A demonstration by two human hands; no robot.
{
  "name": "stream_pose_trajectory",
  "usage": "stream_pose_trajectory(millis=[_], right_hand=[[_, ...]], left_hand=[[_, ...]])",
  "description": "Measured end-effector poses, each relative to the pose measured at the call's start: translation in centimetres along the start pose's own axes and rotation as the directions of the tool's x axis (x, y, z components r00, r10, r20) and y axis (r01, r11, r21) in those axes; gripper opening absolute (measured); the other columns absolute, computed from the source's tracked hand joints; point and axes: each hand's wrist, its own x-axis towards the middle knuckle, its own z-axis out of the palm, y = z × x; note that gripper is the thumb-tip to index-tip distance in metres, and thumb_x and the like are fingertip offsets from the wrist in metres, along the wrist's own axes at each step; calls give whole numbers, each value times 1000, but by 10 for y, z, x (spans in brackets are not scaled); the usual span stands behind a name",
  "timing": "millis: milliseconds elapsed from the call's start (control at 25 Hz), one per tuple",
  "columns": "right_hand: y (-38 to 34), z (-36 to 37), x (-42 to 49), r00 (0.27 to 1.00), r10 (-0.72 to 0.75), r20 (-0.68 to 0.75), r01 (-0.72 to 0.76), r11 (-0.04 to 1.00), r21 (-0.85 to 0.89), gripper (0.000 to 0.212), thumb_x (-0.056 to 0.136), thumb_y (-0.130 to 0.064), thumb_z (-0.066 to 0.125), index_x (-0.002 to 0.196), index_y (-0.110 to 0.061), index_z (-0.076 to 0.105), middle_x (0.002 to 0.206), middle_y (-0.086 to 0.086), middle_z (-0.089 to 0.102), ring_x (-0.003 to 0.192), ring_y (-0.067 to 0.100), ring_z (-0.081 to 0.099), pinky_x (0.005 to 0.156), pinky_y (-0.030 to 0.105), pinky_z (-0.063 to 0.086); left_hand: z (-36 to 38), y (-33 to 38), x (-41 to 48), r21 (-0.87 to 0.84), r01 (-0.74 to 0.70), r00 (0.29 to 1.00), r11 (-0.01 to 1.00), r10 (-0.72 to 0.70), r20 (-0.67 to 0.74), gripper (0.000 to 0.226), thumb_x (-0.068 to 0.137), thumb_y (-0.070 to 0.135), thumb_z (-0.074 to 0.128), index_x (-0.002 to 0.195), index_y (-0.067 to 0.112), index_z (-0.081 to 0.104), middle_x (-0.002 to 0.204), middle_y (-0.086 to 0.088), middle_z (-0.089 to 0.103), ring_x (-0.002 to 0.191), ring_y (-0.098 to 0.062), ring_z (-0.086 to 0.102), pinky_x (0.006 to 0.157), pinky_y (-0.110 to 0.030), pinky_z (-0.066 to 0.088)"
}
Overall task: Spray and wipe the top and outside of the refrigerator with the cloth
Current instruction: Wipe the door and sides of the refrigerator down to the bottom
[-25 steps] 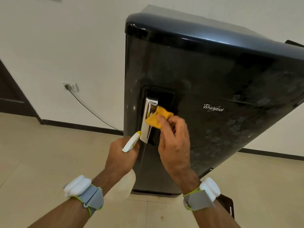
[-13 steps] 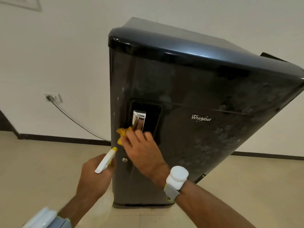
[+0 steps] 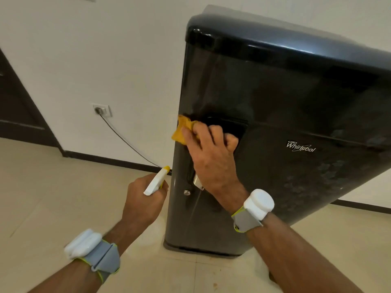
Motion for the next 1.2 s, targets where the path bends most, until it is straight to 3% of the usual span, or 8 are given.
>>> stream_pose_trajectory(millis=[80, 200, 440, 520, 640, 880, 1080, 1200], right_hand=[[-7, 13, 0, 989, -147, 26, 148, 986, -82, 39, 100, -18, 40, 137, -11, 51, 124, 6, 52, 102, 26, 49, 78, 39, 33], [-21, 32, -43, 759, -527, 383, 585, 809, -46, 37, 85, -28, 70, 120, -16, 66, 122, 2, 54, 102, 24, 46, 82, 39, 30], [12, -18, 48, 995, -31, -95, 18, 989, -144, 38, 102, -12, 30, 130, -15, 54, 115, 8, 58, 97, 28, 51, 74, 40, 30], [3, -3, 36, 979, -201, -30, 192, 964, -182, 37, 101, -12, 34, 132, -11, 55, 120, 7, 57, 95, 27, 48, 72, 39, 31], [-21, 22, -30, 663, -577, 477, 675, 737, -47, 29, 89, -24, 64, 117, -18, 69, 121, 0, 55, 100, 21, 50, 79, 35, 34], [-15, 16, 11, 948, -276, 157, 298, 943, -147, 34, 94, -13, 44, 126, -7, 56, 114, 9, 56, 88, 24, 54, 73, 37, 37], [-39, 42, -61, 505, -604, 616, 725, 684, 76, 19, 83, -29, 73, 102, -24, 75, 111, -3, 57, 93, 17, 57, 86, 32, 39], [-20, 18, -41, 651, -555, 517, 569, 809, 151, 19, 88, -24, 66, 104, -15, 71, 113, 5, 57, 95, 22, 56, 86, 36, 39]], left_hand=[[-2, 5, 0, -11, -3, 1000, 1000, 3, -8, 6, 90, 9, 66, 85, 7, 69, 73, -16, 64, 64, -29, 60, 56, -32, 51], [-4, 15, 0, -37, -8, 999, 999, 7, -42, 4, 89, 10, 68, 86, 8, 68, 73, -14, 63, 65, -31, 60, 58, -33, 51], [-6, 10, 4, -42, 33, 998, 999, -35, -47, 11, 92, 20, 67, 98, 12, 66, 83, -6, 65, 71, -23, 61, 59, -19, 46], [-3, 7, 2, -45, 38, 998, 998, -40, -43, 14, 91, 20, 67, 100, 9, 68, 85, -10, 67, 73, -25, 63, 59, -20, 48], [-3, 9, -5, -56, 41, 998, 998, -44, -46, 15, 90, 17, 68, 102, 8, 68, 87, -12, 68, 75, -27, 64, 64, -29, 55], [-1, 4, -11, -27, 75, 997, 997, -75, -21, 10, 92, 15, 65, 98, 8, 69, 87, -15, 68, 75, -27, 64, 56, -27, 53], [1, 1, -14, -41, 104, 994, 994, -105, -41, 18, 90, 19, 68, 104, 8, 69, 90, -11, 70, 78, -27, 66, 71, -39, 61], [-1, 1, -14, -30, 110, 993, 994, -111, -38, 18, 90, 17, 68, 106, 8, 68, 92, -11, 69, 76, -24, 64, 60, -20, 48]])
